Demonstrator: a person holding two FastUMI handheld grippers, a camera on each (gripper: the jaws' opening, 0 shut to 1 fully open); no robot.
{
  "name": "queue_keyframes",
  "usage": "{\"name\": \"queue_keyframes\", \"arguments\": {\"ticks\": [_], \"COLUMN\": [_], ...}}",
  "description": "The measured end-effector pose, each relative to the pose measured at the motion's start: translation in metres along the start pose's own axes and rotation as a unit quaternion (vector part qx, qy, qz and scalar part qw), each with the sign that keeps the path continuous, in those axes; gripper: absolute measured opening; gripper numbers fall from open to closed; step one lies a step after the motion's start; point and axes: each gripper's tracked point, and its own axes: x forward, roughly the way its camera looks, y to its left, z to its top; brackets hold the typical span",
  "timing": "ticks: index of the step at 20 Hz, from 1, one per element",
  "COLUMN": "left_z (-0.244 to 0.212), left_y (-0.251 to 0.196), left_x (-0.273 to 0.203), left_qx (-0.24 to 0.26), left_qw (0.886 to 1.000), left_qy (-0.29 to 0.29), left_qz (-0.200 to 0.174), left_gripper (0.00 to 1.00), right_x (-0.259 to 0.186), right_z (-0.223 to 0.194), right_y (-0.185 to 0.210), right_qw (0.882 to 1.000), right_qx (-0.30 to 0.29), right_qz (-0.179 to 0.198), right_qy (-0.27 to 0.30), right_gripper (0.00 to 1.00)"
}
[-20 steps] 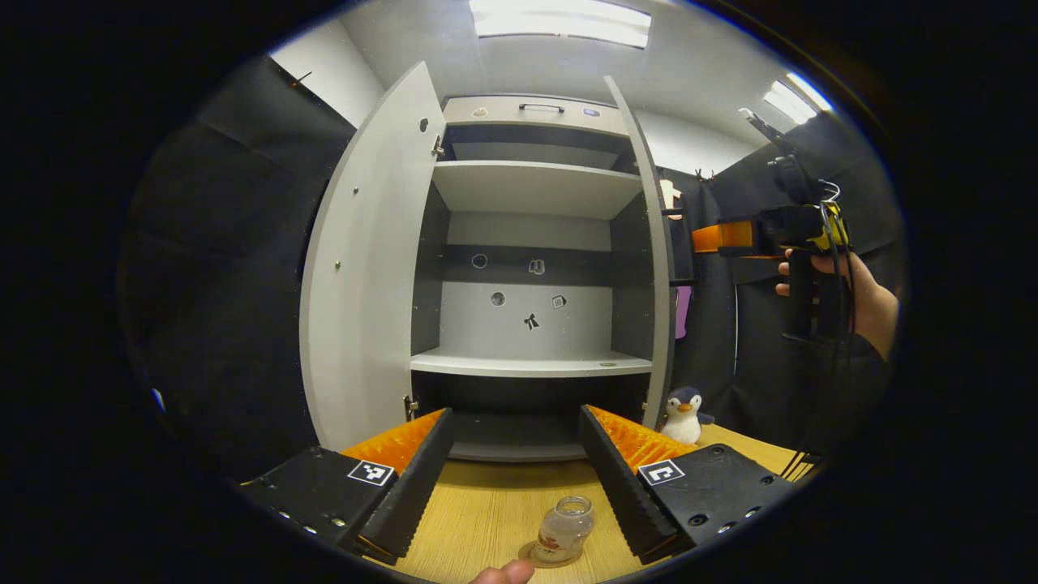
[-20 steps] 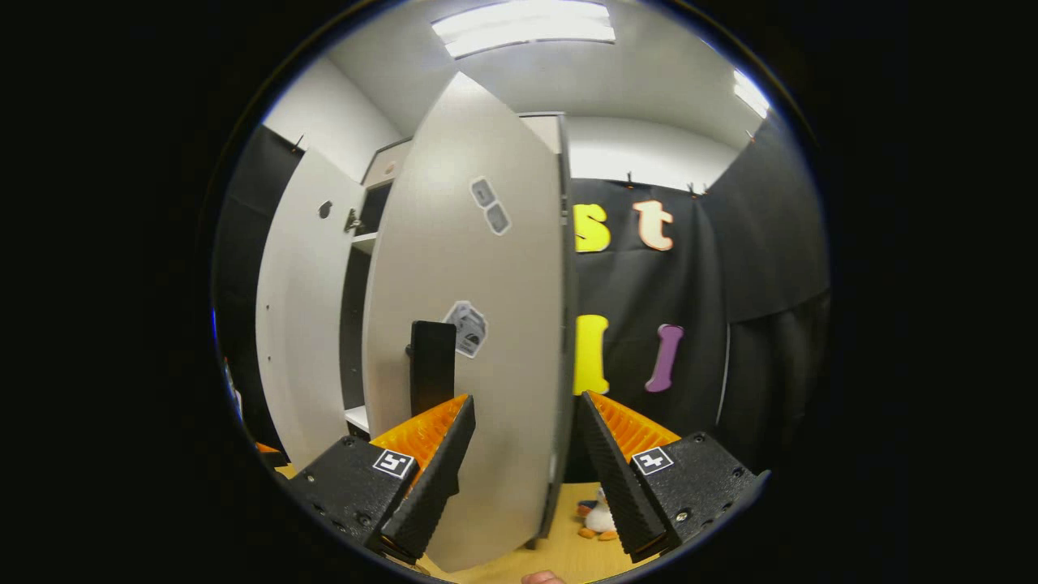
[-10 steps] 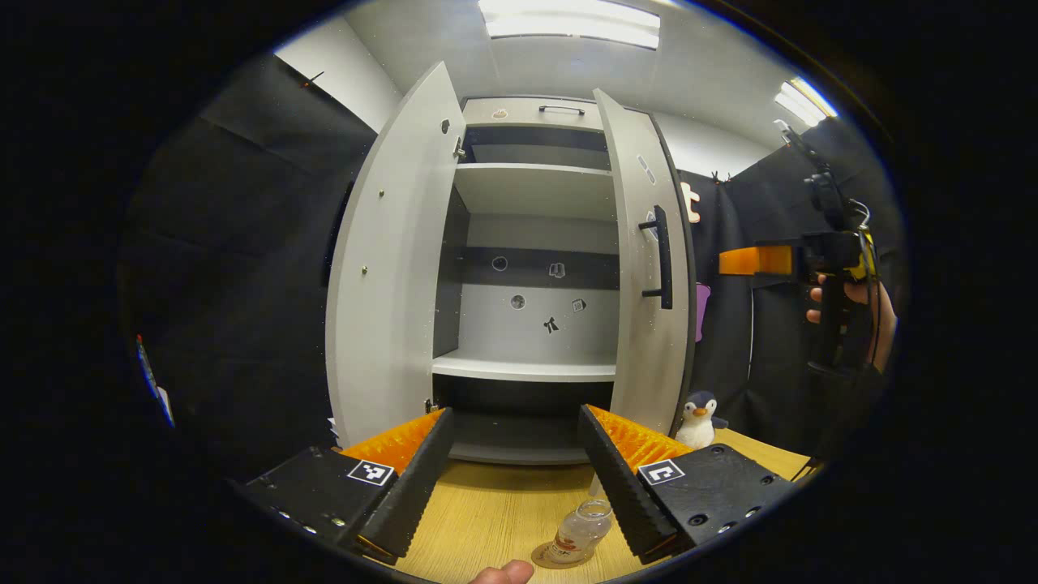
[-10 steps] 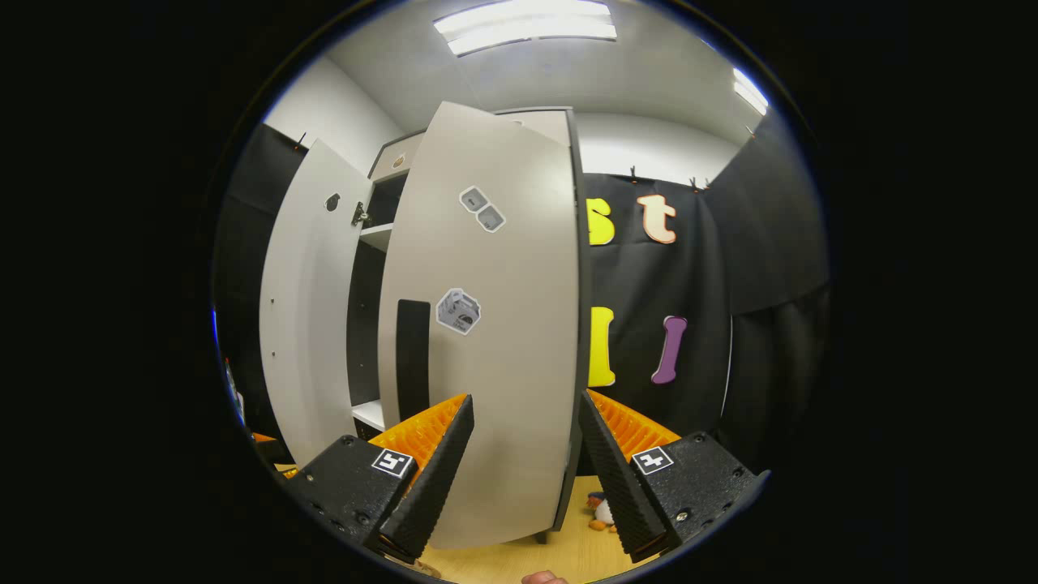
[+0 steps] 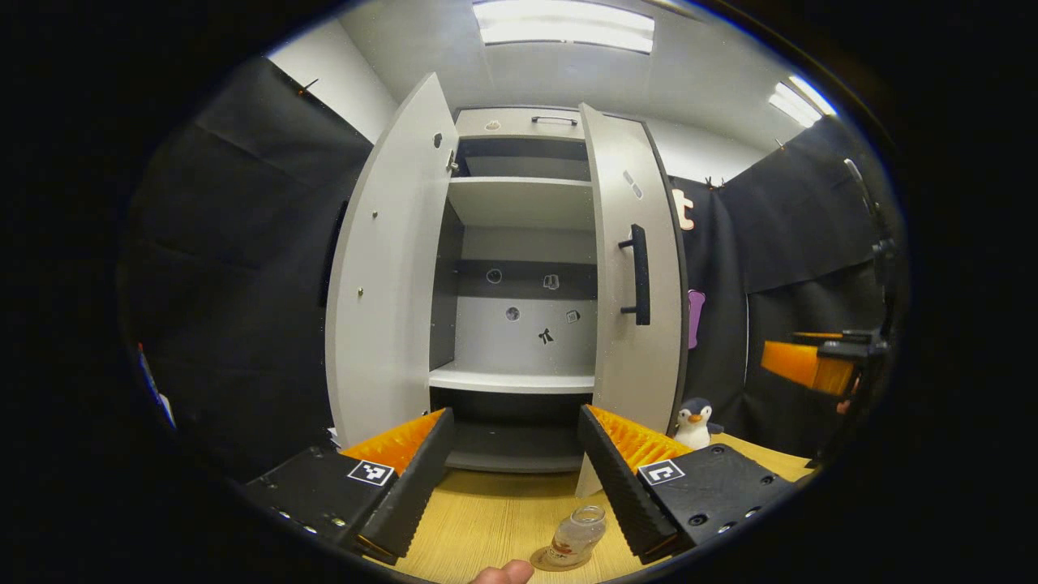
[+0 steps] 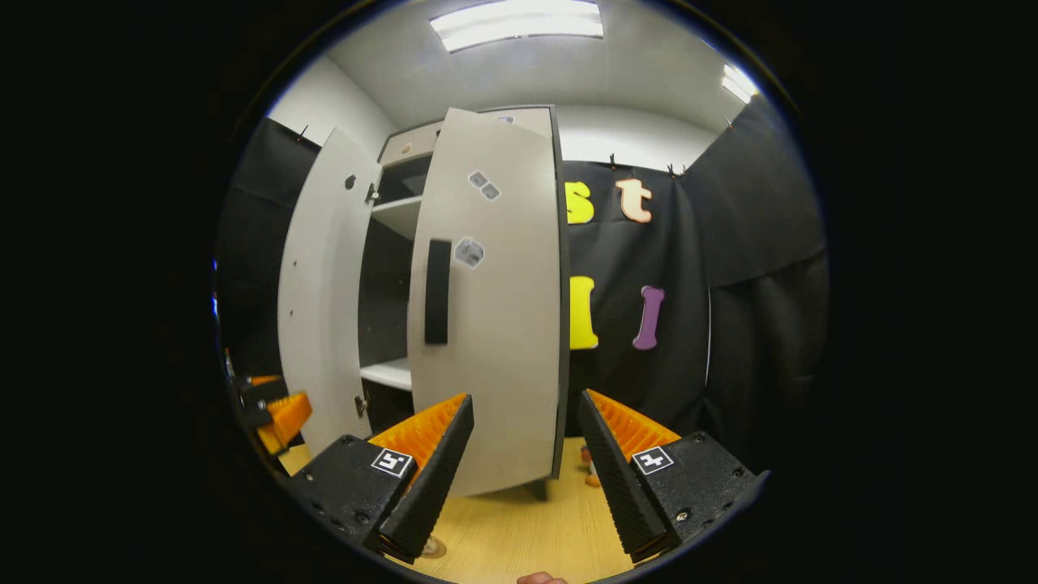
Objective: Grasp the bottle in the cabinet with the left hand and place it on the coaster, then close the right door with the right hand and the left door with the left hand.
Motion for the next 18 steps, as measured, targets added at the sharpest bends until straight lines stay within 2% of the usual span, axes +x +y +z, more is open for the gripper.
{"name": "queue_keyframes", "arguments": {"ticks": [3, 5, 7, 8, 9, 10, 11, 14, 15, 16, 18], "left_z": [0.019, 0.051, 0.080, 0.093, 0.103, 0.111, 0.117, 0.121, 0.117, 0.115, 0.107], "left_y": [0.002, 0.017, 0.051, 0.072, 0.093, 0.116, 0.137, 0.198, 0.215, 0.232, 0.258], "left_x": [-0.003, -0.003, -0.002, -0.002, -0.005, -0.008, -0.010, 0.006, 0.015, 0.026, 0.044], "left_qx": [-0.030, -0.053, -0.041, -0.028, -0.015, -0.008, -0.008, -0.031, -0.043, -0.052, -0.056], "left_qw": [1.000, 0.998, 0.997, 0.996, 0.994, 0.991, 0.988, 0.982, 0.981, 0.980, 0.974], "left_qy": [0.001, -0.017, -0.039, -0.049, -0.058, -0.062, -0.066, -0.066, -0.055, -0.047, -0.041], "left_qz": [-0.004, 0.006, 0.046, 0.070, 0.095, 0.120, 0.142, 0.172, 0.179, 0.186, 0.215], "left_gripper": [0.93, 0.93, 0.97, 0.94, 0.96, 0.93, 0.97, 0.94, 0.99, 0.95, 0.95], "right_x": [-0.012, -0.017, -0.018, -0.018, -0.018, -0.018, -0.019, -0.021, -0.021, -0.021, -0.022], "right_z": [-0.017, -0.021, -0.024, -0.025, -0.026, -0.028, -0.031, -0.037, -0.037, -0.038, -0.036], "right_y": [0.002, 0.000, -0.006, -0.005, -0.004, -0.004, -0.004, -0.007, -0.008, -0.006, -0.007], "right_qw": [1.000, 1.000, 1.000, 1.000, 0.999, 0.999, 0.999, 0.999, 0.999, 0.998, 0.998], "right_qx": [0.010, 0.017, 0.017, 0.019, 0.021, 0.023, 0.023, 0.027, 0.028, 0.030, 0.033], "right_qz": [0.002, 0.003, -0.005, -0.004, -0.002, 0.000, 0.002, 0.000, -0.001, 0.000, 0.001], "right_qy": [0.010, 0.016, 0.021, 0.023, 0.025, 0.029, 0.034, 0.043, 0.046, 0.047, 0.048], "right_gripper": [0.81, 0.81, 0.81, 0.81, 0.81, 0.81, 0.81, 0.81, 0.81, 0.81, 0.81]}}
